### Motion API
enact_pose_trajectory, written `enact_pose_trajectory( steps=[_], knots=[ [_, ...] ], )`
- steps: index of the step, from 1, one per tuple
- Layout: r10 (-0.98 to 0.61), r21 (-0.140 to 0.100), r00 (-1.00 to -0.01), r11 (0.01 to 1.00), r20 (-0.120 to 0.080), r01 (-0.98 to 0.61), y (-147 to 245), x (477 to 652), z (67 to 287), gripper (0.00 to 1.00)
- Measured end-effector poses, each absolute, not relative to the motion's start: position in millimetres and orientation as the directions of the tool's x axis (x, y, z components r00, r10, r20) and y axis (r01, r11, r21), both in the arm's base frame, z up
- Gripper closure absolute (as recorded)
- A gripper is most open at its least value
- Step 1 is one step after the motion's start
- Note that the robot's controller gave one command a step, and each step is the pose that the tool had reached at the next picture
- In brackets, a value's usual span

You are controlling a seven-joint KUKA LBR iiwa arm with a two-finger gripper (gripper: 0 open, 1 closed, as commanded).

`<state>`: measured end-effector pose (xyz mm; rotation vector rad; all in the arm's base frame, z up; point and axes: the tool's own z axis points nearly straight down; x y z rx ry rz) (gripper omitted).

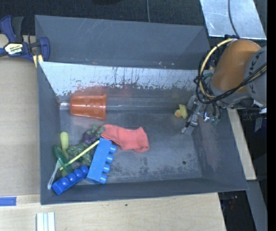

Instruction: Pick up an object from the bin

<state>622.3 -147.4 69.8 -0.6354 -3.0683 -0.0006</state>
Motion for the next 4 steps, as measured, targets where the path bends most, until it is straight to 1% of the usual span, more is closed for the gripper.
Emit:
enact_pose_trajectory(
  steps=[1,2,3,4],
  knots=[
    [0.704,0.022,-0.71,0.71,-0.007,0.704,-144.2,630.0,74.3,1.0],
    [0.704,0.021,-0.71,0.71,-0.006,0.704,-144.3,629.9,74.2,1.0],
    [0.705,0.016,-0.709,0.709,-0.004,0.705,-145.0,627.1,88.3,1.0],
    [0.708,0.016,-0.706,0.706,-0.013,0.708,-148.9,627.7,124.9,1.0]
  ],
)
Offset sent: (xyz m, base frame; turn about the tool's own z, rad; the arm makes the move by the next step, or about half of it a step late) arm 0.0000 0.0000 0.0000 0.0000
